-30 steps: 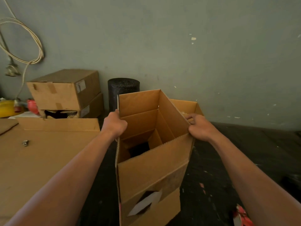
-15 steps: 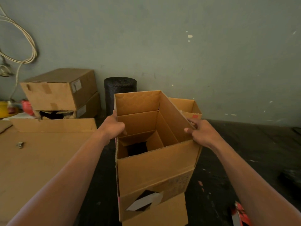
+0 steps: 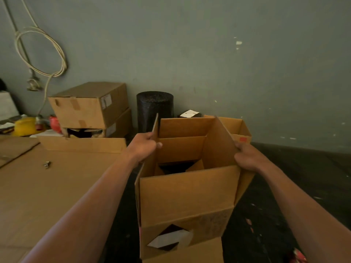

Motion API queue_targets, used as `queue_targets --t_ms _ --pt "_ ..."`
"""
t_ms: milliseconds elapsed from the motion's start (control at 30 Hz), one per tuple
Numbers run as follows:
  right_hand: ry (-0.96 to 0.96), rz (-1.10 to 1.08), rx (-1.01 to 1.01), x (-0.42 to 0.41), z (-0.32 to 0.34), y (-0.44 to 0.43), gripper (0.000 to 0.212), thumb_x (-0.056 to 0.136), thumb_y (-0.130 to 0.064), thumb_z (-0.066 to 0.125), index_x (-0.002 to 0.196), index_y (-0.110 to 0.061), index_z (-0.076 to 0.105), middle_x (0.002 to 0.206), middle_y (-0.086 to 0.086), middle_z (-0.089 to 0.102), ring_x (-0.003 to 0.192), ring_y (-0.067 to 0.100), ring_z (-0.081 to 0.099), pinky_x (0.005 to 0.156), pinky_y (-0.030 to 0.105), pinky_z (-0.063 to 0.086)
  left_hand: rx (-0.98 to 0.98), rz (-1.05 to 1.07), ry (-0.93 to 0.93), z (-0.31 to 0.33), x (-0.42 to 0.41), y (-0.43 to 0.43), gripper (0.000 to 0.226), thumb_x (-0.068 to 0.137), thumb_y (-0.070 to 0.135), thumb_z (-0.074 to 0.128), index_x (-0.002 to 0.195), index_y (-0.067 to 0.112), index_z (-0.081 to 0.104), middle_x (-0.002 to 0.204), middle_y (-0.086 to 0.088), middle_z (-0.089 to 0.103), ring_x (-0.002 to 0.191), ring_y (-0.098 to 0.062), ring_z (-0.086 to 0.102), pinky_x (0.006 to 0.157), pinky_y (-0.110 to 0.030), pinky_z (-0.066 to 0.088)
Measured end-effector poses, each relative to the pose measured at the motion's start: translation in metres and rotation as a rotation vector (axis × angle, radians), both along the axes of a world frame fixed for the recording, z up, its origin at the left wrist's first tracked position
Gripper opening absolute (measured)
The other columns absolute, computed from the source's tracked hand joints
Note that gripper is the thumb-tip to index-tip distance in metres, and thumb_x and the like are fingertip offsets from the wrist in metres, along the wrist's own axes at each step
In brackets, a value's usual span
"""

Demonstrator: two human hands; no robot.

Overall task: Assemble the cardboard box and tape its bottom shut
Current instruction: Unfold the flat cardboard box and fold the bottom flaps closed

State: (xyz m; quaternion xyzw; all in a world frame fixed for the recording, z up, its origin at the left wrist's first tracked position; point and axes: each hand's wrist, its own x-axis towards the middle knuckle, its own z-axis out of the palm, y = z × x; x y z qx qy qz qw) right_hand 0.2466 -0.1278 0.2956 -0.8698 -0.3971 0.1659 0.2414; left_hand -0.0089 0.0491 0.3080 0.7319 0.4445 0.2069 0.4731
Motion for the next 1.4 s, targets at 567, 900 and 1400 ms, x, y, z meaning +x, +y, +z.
queue_targets --t_ms 567,900,1400 --pt "0.104 0.165 0.01 -0.006 0.006 -0.041 0.078 0.1 -0.004 0.049 0.163 -0.038 0.018 0.154 0.004 0.045 0.133 0.026 0.049 0.108 0.048 0.041 0.206 0.272 -0.087 -0.024 -0.015 0.006 0.042 0.099 0.002 0.056 0.139 0.012 0.057 0.086 0.01 0.062 0.08 -0.012 0.062 0.063 -0.024 0.051" --pt "0.014 -0.005 0.105 0.0 -0.018 -0.046 0.069 0.099 -0.014 0.052 0.159 -0.042 0.031 0.138 0.002 0.062 0.118 0.024 0.06 0.102 0.048 0.049 0.141 0.133 -0.013 -0.022 -0.015 0.011 0.055 0.098 -0.003 0.052 0.149 0.018 0.049 0.133 -0.007 0.065 0.118 -0.03 0.064 0.103 -0.047 0.053" --pt "0.111 -0.04 -0.028 -0.038 -0.07 -0.047 0.081 0.105 -0.016 0.047 0.164 -0.046 0.0 0.159 0.005 0.046 0.134 0.026 0.055 0.112 0.045 0.043 0.116 0.13 0.071 -0.098 -0.026 -0.011 0.071 0.093 -0.005 0.056 0.157 0.021 0.037 0.147 -0.007 0.056 0.126 -0.027 0.059 0.099 -0.04 0.053"
